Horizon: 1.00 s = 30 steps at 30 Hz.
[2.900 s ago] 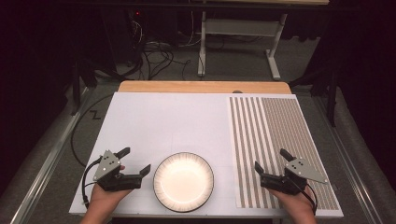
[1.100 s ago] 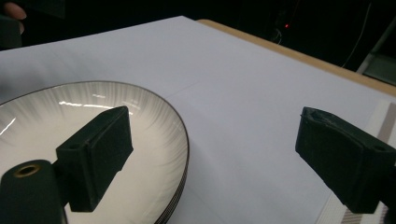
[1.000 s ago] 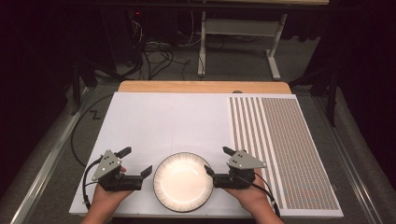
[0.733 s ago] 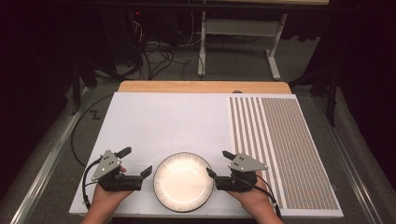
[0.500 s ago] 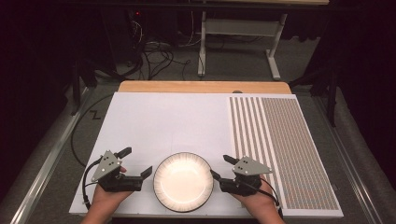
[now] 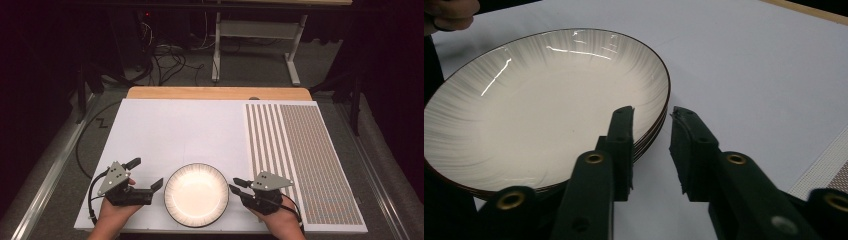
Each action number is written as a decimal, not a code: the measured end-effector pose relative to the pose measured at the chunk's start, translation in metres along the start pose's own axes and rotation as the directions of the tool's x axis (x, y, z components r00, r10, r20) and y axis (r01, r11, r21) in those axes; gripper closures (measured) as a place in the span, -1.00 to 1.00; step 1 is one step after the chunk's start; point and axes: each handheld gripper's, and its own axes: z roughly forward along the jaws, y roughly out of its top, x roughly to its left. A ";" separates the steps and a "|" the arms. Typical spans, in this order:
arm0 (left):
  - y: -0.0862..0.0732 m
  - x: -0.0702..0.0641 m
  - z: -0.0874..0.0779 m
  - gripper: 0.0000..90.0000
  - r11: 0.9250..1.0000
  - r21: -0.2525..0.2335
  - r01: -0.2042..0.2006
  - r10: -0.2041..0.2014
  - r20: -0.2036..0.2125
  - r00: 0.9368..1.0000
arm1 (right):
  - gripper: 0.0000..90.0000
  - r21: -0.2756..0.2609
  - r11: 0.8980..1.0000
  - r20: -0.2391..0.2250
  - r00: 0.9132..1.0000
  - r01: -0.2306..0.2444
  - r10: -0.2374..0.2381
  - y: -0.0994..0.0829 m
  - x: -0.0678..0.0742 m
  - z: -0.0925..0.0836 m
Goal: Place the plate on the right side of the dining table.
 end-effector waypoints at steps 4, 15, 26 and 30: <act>0.001 0.000 0.000 -1.00 1.000 -0.003 -0.002 0.002 0.000 1.000 | 1.00 0.032 0.999 -0.030 1.000 -0.002 0.003 0.001 0.001 0.002; 0.002 -0.001 -0.001 -1.00 1.000 -0.013 0.001 -0.001 0.005 1.000 | 1.00 0.102 0.995 -0.059 0.998 0.014 -0.008 0.004 0.004 0.006; 0.002 -0.001 -0.001 -1.00 1.000 -0.017 -0.003 0.003 0.004 1.000 | 1.00 0.121 0.992 -0.044 0.999 0.028 -0.023 0.005 0.005 0.009; 0.002 -0.001 -0.001 -1.00 1.000 -0.017 -0.003 0.003 0.007 1.000 | 1.00 0.123 0.992 -0.044 0.998 0.038 -0.033 0.005 0.006 0.010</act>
